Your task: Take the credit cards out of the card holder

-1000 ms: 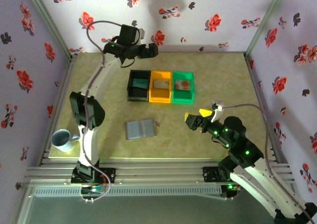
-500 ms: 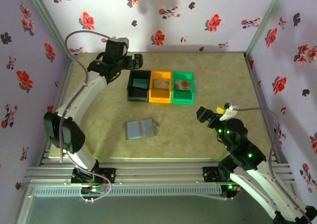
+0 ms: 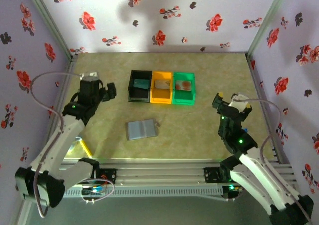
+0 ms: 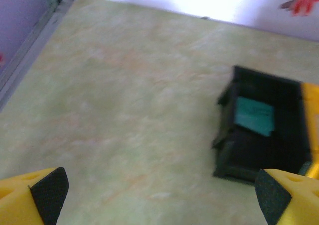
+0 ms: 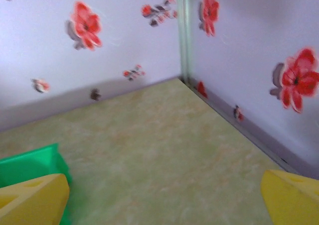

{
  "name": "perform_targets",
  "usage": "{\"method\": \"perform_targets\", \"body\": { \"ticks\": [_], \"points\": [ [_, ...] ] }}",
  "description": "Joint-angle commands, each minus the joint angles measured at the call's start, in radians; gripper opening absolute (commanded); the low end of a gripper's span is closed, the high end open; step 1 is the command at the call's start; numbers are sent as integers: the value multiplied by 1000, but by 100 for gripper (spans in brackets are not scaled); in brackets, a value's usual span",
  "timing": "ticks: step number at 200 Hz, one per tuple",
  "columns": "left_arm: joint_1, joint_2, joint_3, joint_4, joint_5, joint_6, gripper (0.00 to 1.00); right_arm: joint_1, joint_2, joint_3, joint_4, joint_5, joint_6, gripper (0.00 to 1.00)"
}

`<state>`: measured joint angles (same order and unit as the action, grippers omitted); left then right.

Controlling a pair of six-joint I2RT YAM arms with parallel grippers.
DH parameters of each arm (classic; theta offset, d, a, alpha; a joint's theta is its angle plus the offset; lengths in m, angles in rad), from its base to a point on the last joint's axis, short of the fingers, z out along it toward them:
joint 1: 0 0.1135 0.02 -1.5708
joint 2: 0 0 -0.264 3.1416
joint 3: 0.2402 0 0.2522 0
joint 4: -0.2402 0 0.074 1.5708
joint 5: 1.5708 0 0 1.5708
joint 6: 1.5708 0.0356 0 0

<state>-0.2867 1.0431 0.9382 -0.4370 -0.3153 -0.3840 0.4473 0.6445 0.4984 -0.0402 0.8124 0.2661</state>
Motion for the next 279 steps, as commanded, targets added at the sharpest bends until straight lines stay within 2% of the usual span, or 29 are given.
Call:
{"method": "perform_targets", "body": {
  "ticks": [1,54,70,101,127,159,180,201,230,279],
  "points": [
    [68,-40,-88,55,-40,-64,100,-123,103,-14,136,-17,-58,99],
    [136,-88,-305,222,-79,-18,100,-177,339,-121,502,42,-251,99],
    [139,-75,-338,268,-103,41,100,-200,412,-143,569,30,-229,99],
    [161,-59,-375,313,-106,20,100,-237,444,-158,615,-63,-263,99],
    [166,-42,-417,379,-106,75,100,-300,510,-165,648,-109,-231,99],
    [203,-27,-425,425,-82,82,100,-313,587,-181,741,-206,-255,99],
    [220,-15,-432,455,-82,109,100,-319,631,-185,798,-210,-269,99],
    [244,13,-469,555,-80,134,100,-334,690,-189,848,-223,-273,99],
    [266,61,-483,622,-77,140,100,-349,691,-178,827,-247,-266,99],
    [274,135,-560,877,-57,188,100,-350,682,-181,817,-318,-283,99]
  ]
}}
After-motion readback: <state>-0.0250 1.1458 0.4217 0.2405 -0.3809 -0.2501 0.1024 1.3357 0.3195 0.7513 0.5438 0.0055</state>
